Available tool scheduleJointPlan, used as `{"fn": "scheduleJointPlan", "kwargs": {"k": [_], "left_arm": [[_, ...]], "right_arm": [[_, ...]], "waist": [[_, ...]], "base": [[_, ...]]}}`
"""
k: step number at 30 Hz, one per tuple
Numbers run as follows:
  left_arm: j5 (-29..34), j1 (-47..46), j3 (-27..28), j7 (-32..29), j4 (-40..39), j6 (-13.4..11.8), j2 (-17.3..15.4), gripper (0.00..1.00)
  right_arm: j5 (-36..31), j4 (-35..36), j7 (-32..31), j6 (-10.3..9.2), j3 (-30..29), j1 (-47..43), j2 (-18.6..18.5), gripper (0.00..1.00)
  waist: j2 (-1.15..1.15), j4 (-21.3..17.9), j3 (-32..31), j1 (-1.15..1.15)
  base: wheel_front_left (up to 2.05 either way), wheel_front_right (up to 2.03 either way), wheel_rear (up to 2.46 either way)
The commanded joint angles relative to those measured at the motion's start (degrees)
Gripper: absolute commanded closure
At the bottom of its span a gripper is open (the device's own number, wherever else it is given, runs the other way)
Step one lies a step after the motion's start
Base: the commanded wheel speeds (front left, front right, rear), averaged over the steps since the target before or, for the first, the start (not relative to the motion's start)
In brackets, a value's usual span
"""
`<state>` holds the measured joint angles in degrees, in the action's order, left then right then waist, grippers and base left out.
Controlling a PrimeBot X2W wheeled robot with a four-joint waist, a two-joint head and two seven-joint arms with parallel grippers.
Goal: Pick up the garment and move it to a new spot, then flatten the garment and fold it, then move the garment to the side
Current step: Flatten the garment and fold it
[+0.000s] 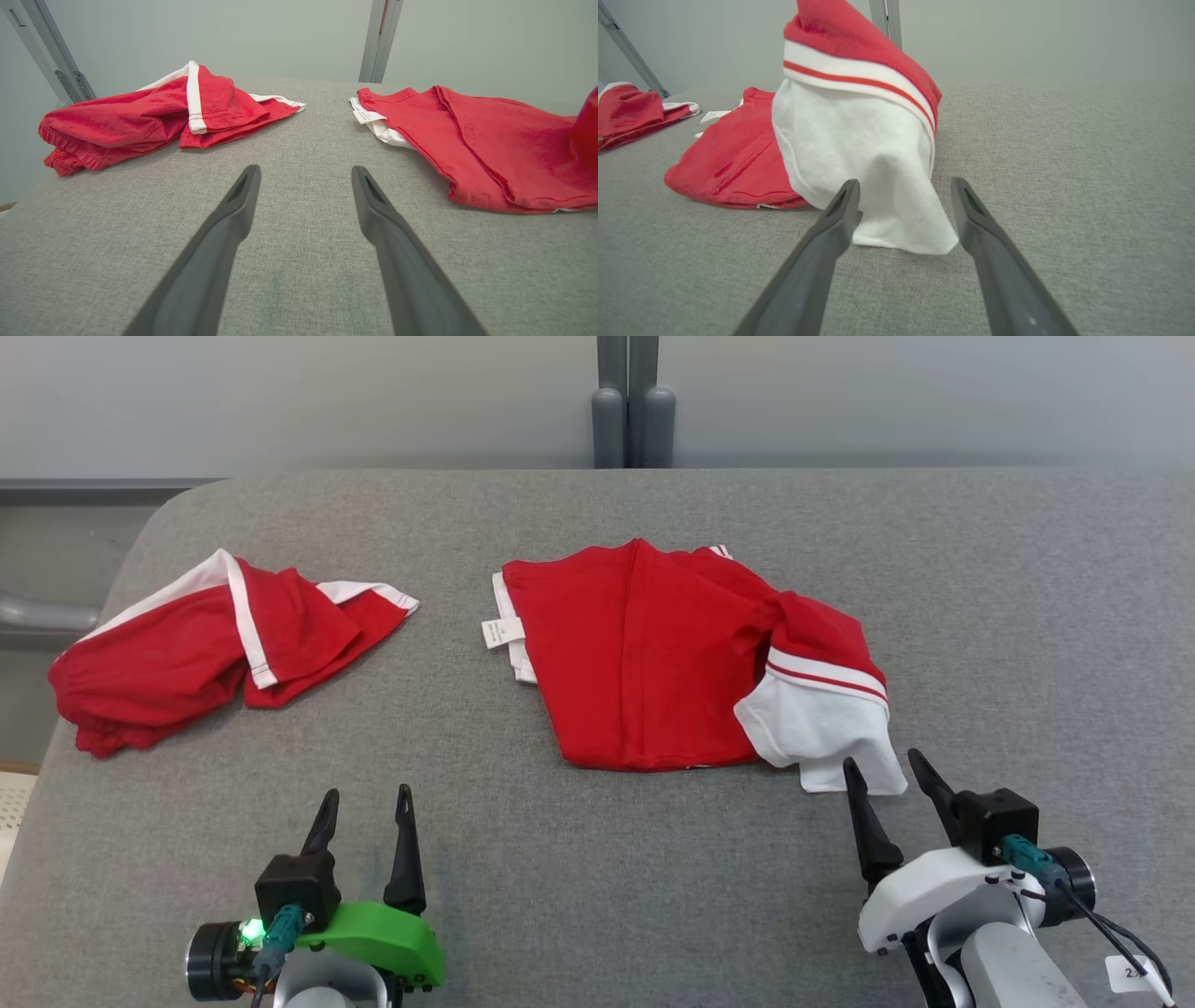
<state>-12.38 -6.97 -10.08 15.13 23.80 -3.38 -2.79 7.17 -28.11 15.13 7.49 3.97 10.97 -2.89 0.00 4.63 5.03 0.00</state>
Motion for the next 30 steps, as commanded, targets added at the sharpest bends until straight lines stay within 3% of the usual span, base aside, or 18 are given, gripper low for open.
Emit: {"fn": "scheduleJointPlan", "kwargs": {"k": [1,8,11,12,21,30], "left_arm": [[0.12,-1.09,0.06,0.03,-0.2,-0.11,-0.21,0.0],[-0.56,-1.79,-0.39,0.03,-0.57,-0.5,-0.21,0.0],[-0.76,-2.13,-0.53,0.03,-0.68,-0.74,-0.21,0.0],[-0.83,-2.13,-0.57,0.03,-0.71,-0.84,-0.21,0.0],[-0.79,-2.67,-0.73,0.03,-0.67,-0.74,-0.21,0.0],[-1.38,-2.29,-1.4,0.03,-0.51,-1.0,-0.21,0.0]], "right_arm": [[-0.28,-0.34,0.02,0.0,-0.43,0.69,-0.05,0.0],[-0.93,-0.68,0.03,0.0,-1.36,1.12,-0.09,0.0],[-1.03,-0.88,0.03,0.0,-1.68,1.49,-0.07,0.81],[-1.04,-0.92,0.03,0.0,-1.9,1.51,-0.09,1.0],[-3.39,1.3,0.03,0.0,-5.31,2.97,-0.71,1.0],[-3.61,5.24,0.03,0.0,-7.8,4.67,-8.33,1.0]], "waist": [[0.0,1.03,1.17,0.0],[0.0,1.19,2.74,0.0],[0.0,0.8,3.22,0.0],[0.0,0.67,3.32,0.0],[0.0,-1.15,4.07,0.0],[0.0,-3.53,3.71,0.0]], "base": [[0.0,0.0,0.0],[0.0,0.0,0.0],[0.0,0.0,0.0],[0.0,0.0,0.0],[0.0,0.0,0.0],[0.0,0.0,0.0]]}}
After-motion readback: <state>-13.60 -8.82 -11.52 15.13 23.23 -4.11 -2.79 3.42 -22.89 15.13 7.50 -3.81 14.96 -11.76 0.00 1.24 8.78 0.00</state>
